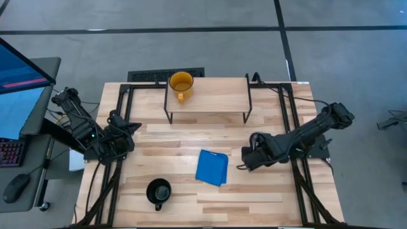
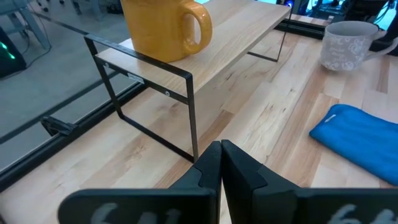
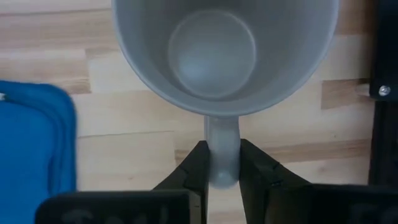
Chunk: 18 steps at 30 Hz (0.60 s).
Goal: Stack small to large cups/mugs on shelf
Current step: Put the white mug on the shelf
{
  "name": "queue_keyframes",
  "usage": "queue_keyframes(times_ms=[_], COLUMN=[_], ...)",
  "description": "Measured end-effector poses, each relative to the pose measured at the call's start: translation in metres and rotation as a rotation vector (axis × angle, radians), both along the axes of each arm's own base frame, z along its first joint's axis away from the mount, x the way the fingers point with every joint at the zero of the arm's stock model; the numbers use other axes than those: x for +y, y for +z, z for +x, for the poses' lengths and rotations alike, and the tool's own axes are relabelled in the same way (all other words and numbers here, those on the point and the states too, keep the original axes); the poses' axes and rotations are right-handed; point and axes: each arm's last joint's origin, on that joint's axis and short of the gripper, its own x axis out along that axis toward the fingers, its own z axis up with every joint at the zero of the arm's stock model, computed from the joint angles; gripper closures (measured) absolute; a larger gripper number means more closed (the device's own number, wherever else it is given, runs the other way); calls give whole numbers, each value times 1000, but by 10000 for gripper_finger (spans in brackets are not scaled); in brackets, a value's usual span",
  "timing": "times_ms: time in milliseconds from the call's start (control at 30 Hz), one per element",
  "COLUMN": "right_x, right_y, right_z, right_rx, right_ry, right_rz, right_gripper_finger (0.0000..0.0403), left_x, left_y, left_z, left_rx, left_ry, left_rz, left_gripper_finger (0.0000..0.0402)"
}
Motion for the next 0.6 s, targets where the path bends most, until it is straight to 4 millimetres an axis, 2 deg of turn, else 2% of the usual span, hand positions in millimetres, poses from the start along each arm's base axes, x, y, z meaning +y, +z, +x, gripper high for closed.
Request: queue_keyframes(times_ms=[333,600], right_x=[-23,-46], right_y=[26,57], right_z=[20,37], right_rx=[-74,-168], right_ry=[65,139], right_rz=[-25,-48], right_gripper_finger=[334,334], left_x=[0,0], left_y=[0,0], left_z=[0,0], left_rx=[0,0], left_ry=[0,1], left_rz=[1,2], left_gripper_finger=[401,401])
